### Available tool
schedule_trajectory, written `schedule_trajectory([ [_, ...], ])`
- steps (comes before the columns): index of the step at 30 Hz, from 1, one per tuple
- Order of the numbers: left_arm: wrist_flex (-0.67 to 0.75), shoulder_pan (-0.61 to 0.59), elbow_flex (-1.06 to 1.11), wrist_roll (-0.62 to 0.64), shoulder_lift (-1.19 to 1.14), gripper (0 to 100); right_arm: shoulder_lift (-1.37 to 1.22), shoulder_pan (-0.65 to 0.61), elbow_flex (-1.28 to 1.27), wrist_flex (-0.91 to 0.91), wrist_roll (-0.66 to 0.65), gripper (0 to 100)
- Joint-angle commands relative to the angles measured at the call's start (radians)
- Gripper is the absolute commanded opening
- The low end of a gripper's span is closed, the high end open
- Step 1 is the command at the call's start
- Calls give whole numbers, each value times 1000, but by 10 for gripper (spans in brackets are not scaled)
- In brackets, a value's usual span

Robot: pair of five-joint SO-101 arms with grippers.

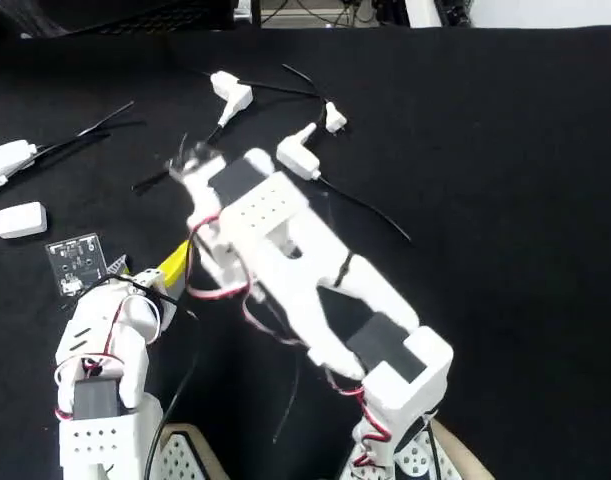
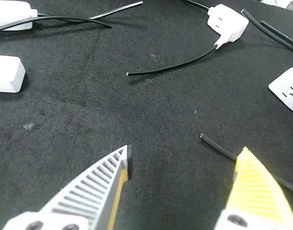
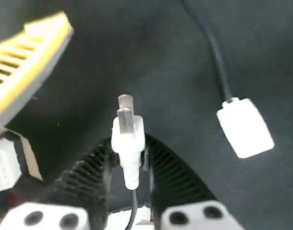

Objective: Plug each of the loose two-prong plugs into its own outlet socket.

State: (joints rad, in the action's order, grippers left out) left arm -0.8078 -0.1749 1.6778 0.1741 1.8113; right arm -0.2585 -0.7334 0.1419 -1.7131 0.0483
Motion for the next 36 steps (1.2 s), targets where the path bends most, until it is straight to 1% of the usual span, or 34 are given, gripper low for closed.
schedule_trajectory([
  [1, 2, -8, -45, 2, 11, 343, 45, -60, -48, 48, -6, 12],
  [5, -2, -8, -45, 2, 11, 343, 47, -112, -48, 97, -6, 12],
  [11, -41, -8, -65, 5, 11, 343, 38, -161, 45, 110, -3, 12],
  [22, -41, -8, -70, 3, 11, 347, 39, -157, 143, 104, 5, 12],
  [28, -41, -8, -68, 3, 11, 344, 45, -97, 205, 101, 29, 12],
  [36, -41, -1, -64, 3, 11, 344, 45, -87, 341, -31, 23, 12],
])
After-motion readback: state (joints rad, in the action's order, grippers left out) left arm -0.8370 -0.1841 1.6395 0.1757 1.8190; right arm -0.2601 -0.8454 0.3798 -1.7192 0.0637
